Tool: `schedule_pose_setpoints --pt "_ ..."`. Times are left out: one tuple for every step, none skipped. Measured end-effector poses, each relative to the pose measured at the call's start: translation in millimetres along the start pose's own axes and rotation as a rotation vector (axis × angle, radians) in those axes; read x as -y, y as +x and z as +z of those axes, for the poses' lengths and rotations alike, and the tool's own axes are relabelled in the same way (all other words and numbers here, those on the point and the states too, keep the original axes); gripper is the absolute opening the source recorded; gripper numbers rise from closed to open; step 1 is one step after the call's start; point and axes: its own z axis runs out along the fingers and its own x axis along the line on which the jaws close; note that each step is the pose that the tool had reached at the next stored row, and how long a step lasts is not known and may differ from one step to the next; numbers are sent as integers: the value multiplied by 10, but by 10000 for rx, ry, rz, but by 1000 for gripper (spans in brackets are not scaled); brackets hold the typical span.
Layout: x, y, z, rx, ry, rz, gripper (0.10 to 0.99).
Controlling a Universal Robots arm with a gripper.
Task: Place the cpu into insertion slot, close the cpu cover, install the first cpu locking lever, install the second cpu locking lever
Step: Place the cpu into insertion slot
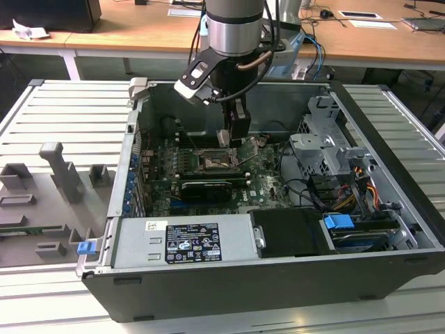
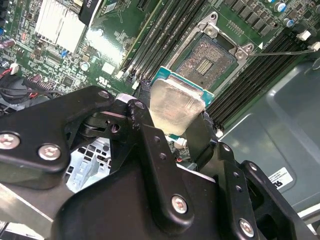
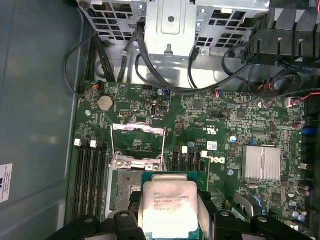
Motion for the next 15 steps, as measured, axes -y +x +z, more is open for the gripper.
schedule_pose_setpoints --pt "1 0 8 2 -1 17 525" --pt "1 0 12 1 -1 23 525" --pt "2 0 17 2 -1 30 525" --pt "2 0 25 4 -1 42 525" --pt "2 -1 28 5 -1 50 525" --pt "3 -1 33 6 -2 61 525" --pt "4 -1 43 7 -2 77 525" --pt "10 -1 48 7 -3 91 525" --pt "11 -1 55 9 -2 95 525" --pt "12 -1 61 9 -2 101 525" --pt "12 -1 68 10 -3 110 525" --pt "15 -1 77 10 -3 122 525" --pt "17 -1 83 12 -3 129 525" --pt "21 -1 91 13 -3 142 525" --pt "24 -1 98 14 -3 158 525"
